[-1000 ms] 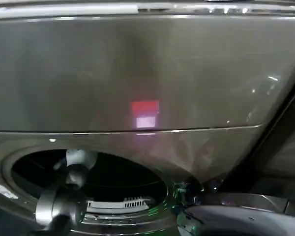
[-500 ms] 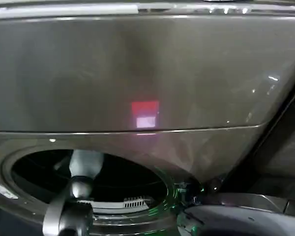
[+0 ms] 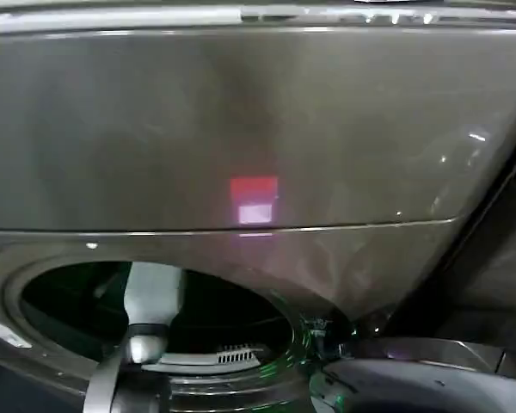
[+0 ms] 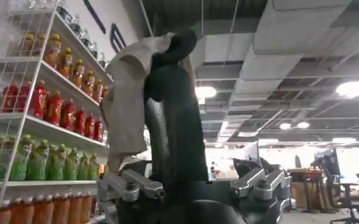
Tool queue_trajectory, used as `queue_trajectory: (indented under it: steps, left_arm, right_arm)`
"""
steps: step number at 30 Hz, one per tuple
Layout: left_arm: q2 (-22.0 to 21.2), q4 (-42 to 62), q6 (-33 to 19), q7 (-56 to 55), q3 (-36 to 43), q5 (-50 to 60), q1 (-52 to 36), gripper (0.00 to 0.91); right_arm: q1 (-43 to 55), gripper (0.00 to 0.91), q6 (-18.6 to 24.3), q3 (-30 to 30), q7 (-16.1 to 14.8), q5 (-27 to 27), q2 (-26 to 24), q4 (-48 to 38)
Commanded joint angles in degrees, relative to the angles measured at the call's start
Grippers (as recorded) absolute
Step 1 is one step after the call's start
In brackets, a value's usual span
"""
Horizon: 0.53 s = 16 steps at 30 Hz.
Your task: Grasp the clothes from the dryer.
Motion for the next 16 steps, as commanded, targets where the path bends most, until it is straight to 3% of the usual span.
queue_trajectory:
  steps: [1, 16]
  left_arm:
    - [-0.21, -1.18, 1.12, -1.15, 0.13, -3.16, 0.36, 0.000]
    - [-0.23, -0.76, 0.77, -0.89, 0.10, -3.07, 0.43, 0.000]
  right_arm:
    - [0.03, 0.907, -0.98, 0.09, -0.06, -0.02, 0.30, 0.64]
    - [0.06, 0.907, -2.16, 0.62, 0.31, 0.03, 0.12, 1.55]
